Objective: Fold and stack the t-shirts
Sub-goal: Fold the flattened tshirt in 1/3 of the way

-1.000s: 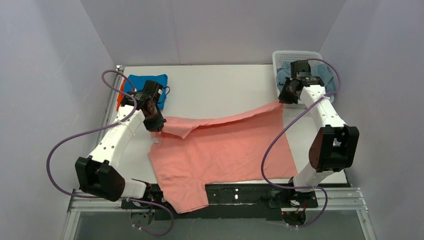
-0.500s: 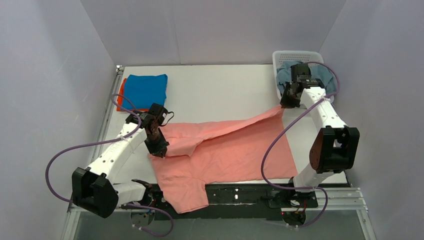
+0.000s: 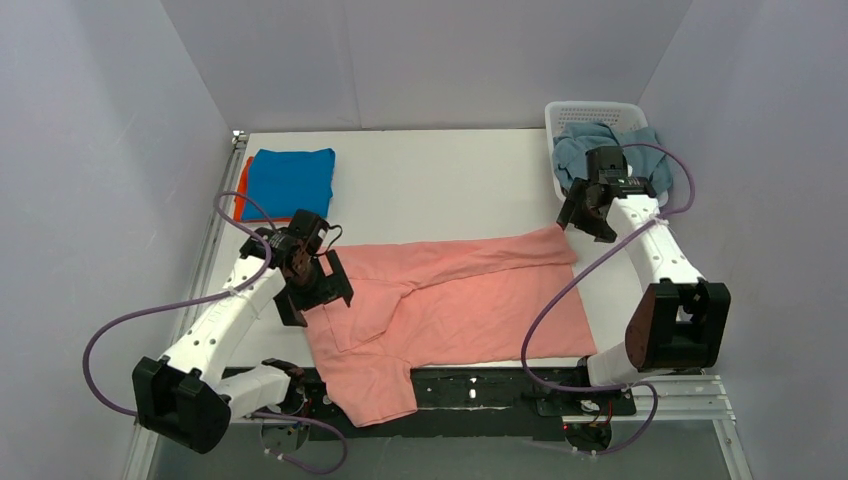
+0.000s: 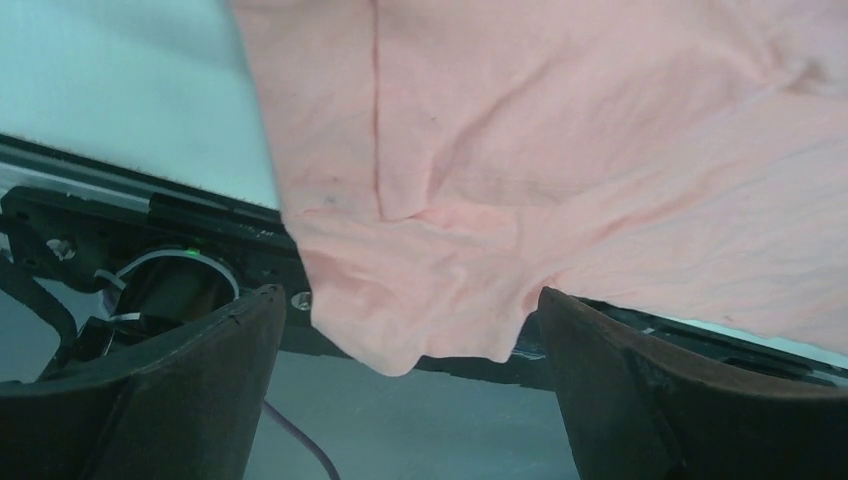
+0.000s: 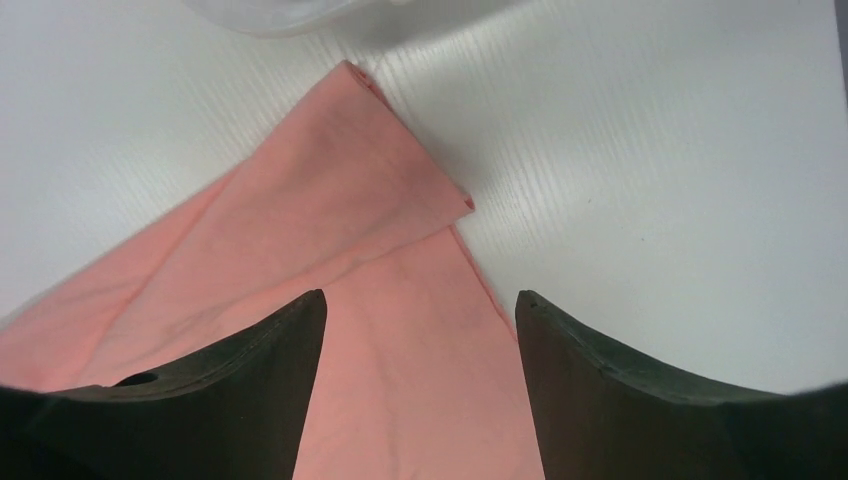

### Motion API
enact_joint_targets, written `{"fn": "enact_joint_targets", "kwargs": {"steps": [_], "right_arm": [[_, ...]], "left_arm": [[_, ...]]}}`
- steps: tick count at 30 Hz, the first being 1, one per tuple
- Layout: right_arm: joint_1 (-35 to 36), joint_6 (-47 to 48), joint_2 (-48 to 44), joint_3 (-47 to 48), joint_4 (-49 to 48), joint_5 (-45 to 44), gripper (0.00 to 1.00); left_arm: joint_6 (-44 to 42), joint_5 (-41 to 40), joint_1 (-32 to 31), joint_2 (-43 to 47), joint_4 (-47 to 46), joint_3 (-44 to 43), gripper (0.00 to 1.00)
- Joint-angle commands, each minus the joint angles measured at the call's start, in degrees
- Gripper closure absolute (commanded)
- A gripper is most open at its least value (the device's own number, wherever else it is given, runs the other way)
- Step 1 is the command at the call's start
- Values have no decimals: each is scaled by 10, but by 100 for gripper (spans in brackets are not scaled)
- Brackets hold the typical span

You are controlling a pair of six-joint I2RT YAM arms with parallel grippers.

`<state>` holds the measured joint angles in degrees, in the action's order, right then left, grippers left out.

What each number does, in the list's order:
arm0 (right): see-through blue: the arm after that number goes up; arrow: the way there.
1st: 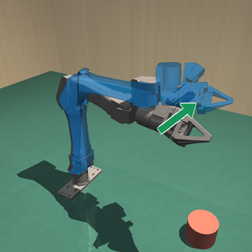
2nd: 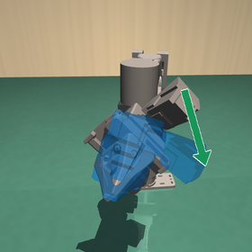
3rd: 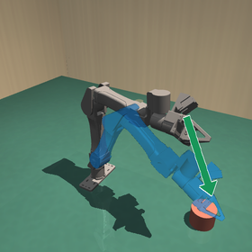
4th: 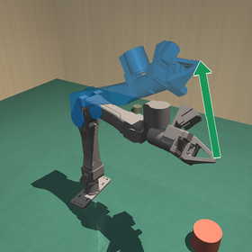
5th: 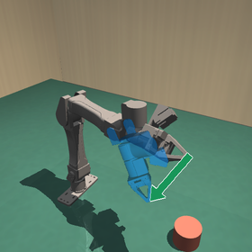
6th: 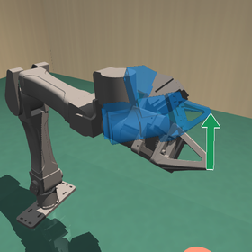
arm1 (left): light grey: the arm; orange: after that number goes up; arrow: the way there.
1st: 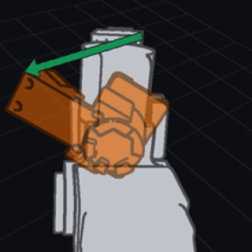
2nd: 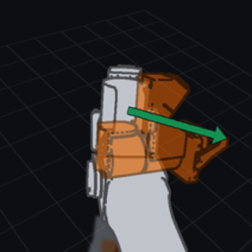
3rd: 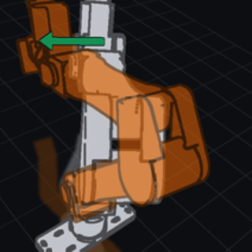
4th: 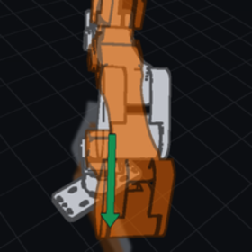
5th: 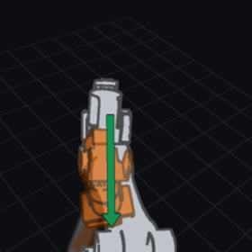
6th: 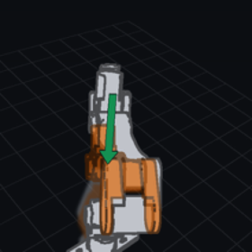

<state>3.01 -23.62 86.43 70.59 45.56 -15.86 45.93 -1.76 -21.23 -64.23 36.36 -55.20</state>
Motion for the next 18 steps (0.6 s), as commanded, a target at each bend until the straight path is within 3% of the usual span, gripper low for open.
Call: {"fn": "enact_joint_targets", "kwargs": {"steps": [1,5,6,12,15,18], "right_arm": [[-1,5,-59,0,-55,74,21],[4,35,-47,-33,-142,268,17],[9,38,-33,-31,-149,282,16],[44,41,67,27,-140,260,15],[44,23,101,50,-117,213,15],[41,22,91,46,-93,165,15]], "left_arm": [[-25,-1,1,-41,13,-49,2],[-33,50,22,-137,-85,-64,2],[-32,65,32,-162,-106,-69,2],[-43,73,87,-303,-176,-113,2],[-50,42,100,-351,-106,-164,2],[-62,41,101,-329,-106,-141,2]]}}
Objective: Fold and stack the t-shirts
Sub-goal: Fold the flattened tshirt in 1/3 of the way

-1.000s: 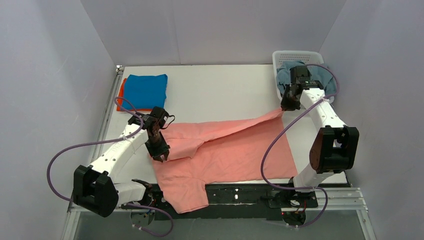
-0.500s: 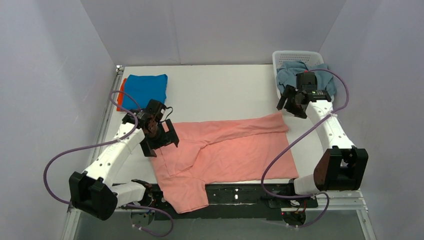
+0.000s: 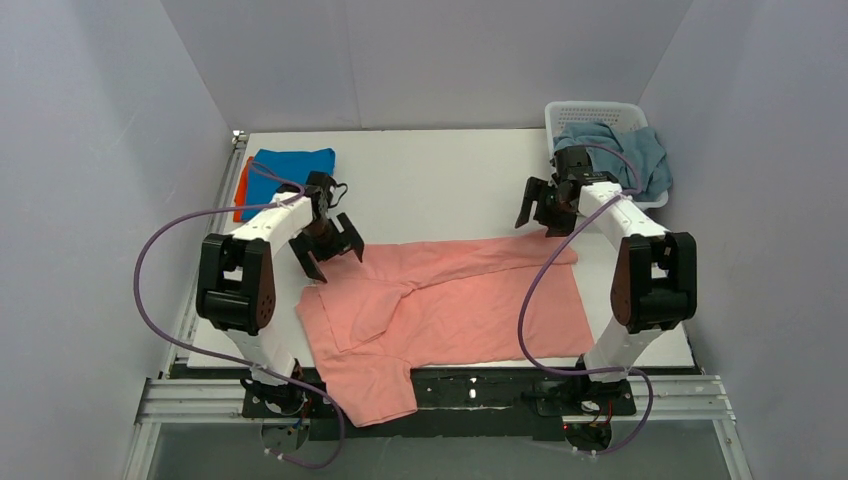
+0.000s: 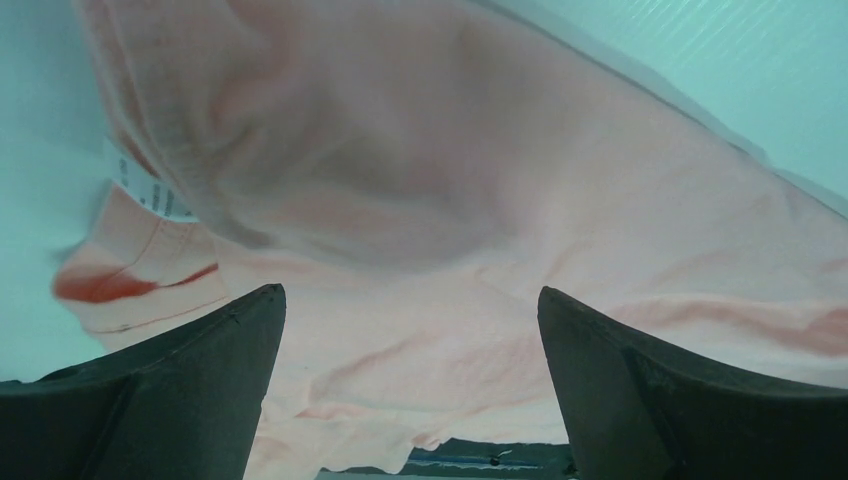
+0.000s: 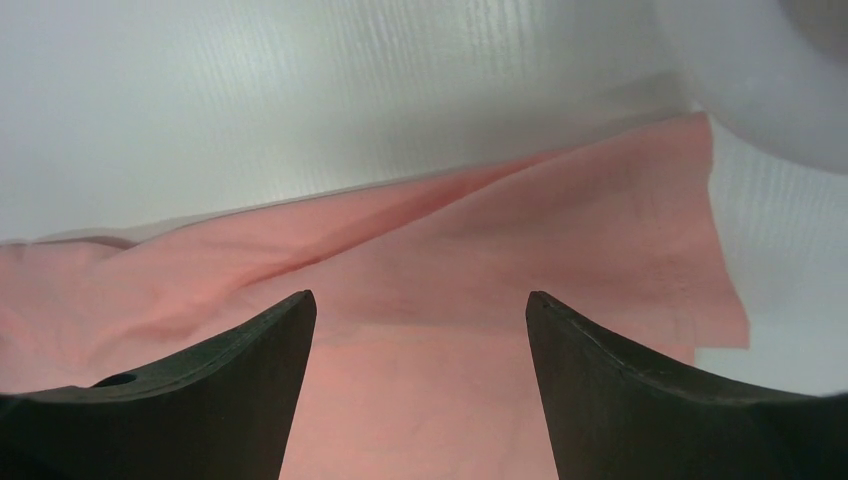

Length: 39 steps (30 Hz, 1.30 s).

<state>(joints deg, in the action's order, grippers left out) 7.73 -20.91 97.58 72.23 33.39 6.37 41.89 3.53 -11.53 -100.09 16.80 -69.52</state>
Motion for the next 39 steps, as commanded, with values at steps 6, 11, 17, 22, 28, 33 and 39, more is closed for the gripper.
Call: {"fn": "enact_joint_targets", "kwargs": {"steps": [6,11,17,22,28,33,39], "right_arm": [[-65,-44,-88,-61,18,-91,15],[-128,-52,-94,-95,14,-68,18],[-161,-59,-77,-101,-11,-27,20],[-168,-67,-72,-114,-49,-16,21],[-169,-82,-59,-129,-80,-6,22],[-169,-91,-47,-133,-91,-1,24],[-169,-105,-39,-136,-89,-10,27]], "left_arm": [[-16,-86,6,99,73,64,2],[-34,-75,29,67,45,58,12],[-70,-51,73,27,-13,52,25],[-96,46,113,12,-117,71,35],[-101,79,114,27,-155,92,55],[-104,64,114,42,-113,86,58],[-95,57,114,65,-83,75,87]]}}
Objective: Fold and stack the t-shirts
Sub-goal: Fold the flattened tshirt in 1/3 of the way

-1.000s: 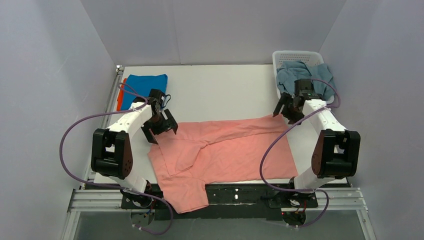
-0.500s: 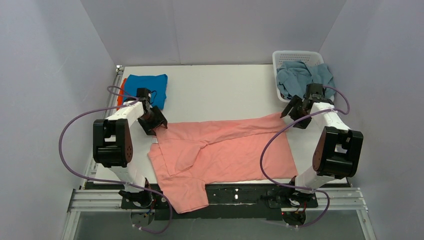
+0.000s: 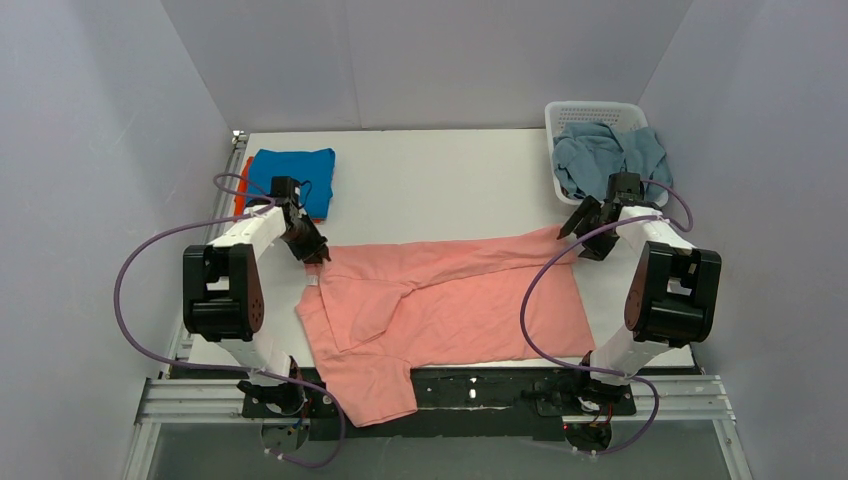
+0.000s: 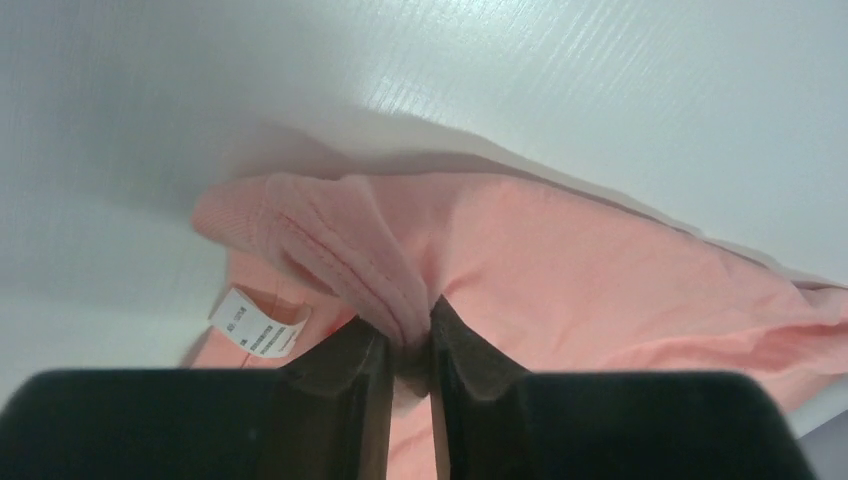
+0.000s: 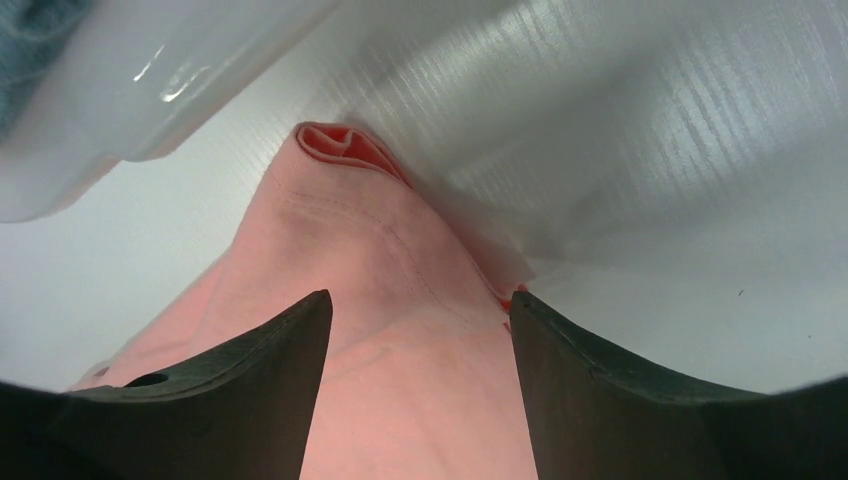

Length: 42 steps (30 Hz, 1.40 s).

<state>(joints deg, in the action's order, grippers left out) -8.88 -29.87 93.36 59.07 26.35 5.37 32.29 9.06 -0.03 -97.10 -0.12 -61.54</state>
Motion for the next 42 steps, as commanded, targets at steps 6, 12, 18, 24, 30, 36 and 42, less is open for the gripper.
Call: {"fn": "enact_joint_targets", "kwargs": {"steps": [6,12,18,24,30,36,42], "right_arm": [[-3,-28,-4,-18,10,-48,33],[-3,-39,29,-6,12,-35,37],[-3,-43,40,-1,10,-34,62],[-3,-35,5,24,72,-72,87],[-2,-14,-41,40,170,-76,93],[-2,-10,-90,18,231,-65,93],[-2,-4,-90,-28,193,-34,55]], "left_arm": [[10,-27,-1,33,147,-38,100],[16,-24,-1,22,154,-47,100],[29,-24,-1,8,156,-51,100],[24,16,38,-10,176,-79,100],[-17,45,48,-49,235,-137,100],[-63,88,67,-102,306,-208,100],[-87,124,71,-157,350,-252,100]]}}
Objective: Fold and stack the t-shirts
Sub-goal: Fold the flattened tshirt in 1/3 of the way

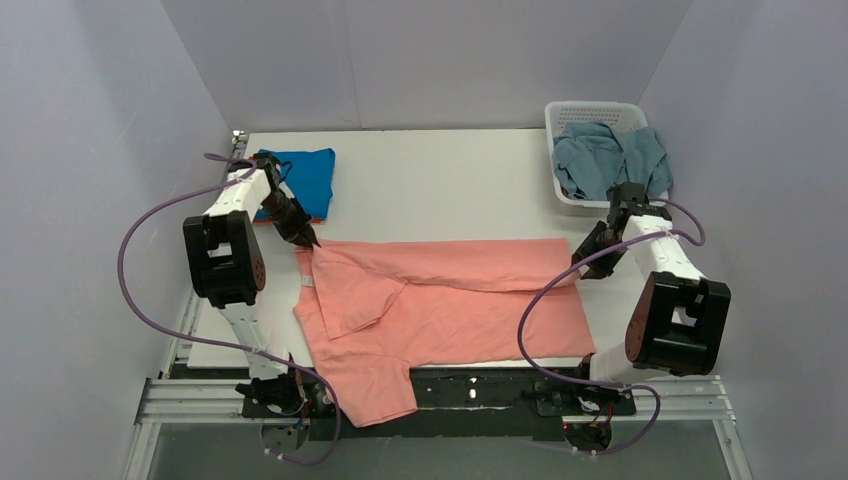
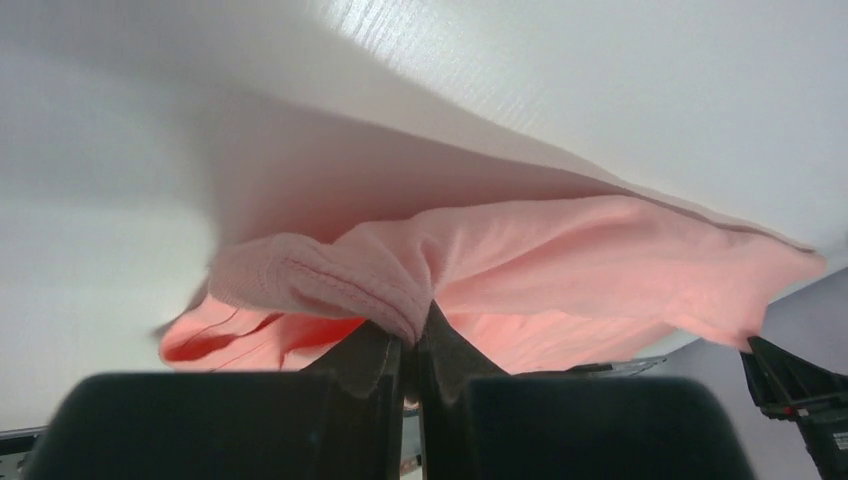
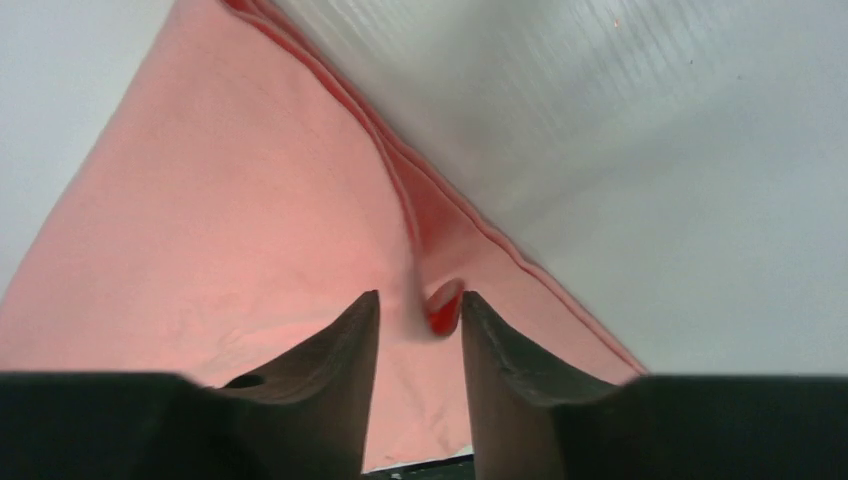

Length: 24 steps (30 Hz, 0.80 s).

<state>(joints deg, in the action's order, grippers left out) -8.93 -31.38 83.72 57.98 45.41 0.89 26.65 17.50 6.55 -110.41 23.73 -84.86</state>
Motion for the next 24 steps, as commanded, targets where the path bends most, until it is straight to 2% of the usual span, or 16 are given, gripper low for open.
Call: {"fn": "enact_joint_targets", "kwargs": {"steps": [1,3,5,6,10,11,14,16,20,24], "right_arm": [[-1,11,9,-17,-3,8,50],[-1,5,6,-11,-1,-5,43],[-1,1,-6,0,2,-29,36],[-1,1,-14,7,3,-31,32],[1,16,-53,23,-22,6,22],[4,16,-62,23,-29,5,20],[25,24,-76,23,-51,4,17],[54,27,-70,27,-68,13,16],[141,23,-9,50,-104,24,15],[164,-1,75,79,-126,41,15]], "left_arm": [[-33,38,6,-27,120,-22,90],[-37,27,6,-25,135,-26,72],[-37,10,6,-16,143,-29,48],[-36,-1,6,-11,150,-33,40],[-24,-38,5,17,188,-63,22],[-18,-47,5,28,194,-67,5],[6,-72,-6,74,205,-58,2],[18,-57,-26,107,203,-42,2],[38,-21,-103,141,148,27,2],[58,5,-141,113,91,80,2]]}}
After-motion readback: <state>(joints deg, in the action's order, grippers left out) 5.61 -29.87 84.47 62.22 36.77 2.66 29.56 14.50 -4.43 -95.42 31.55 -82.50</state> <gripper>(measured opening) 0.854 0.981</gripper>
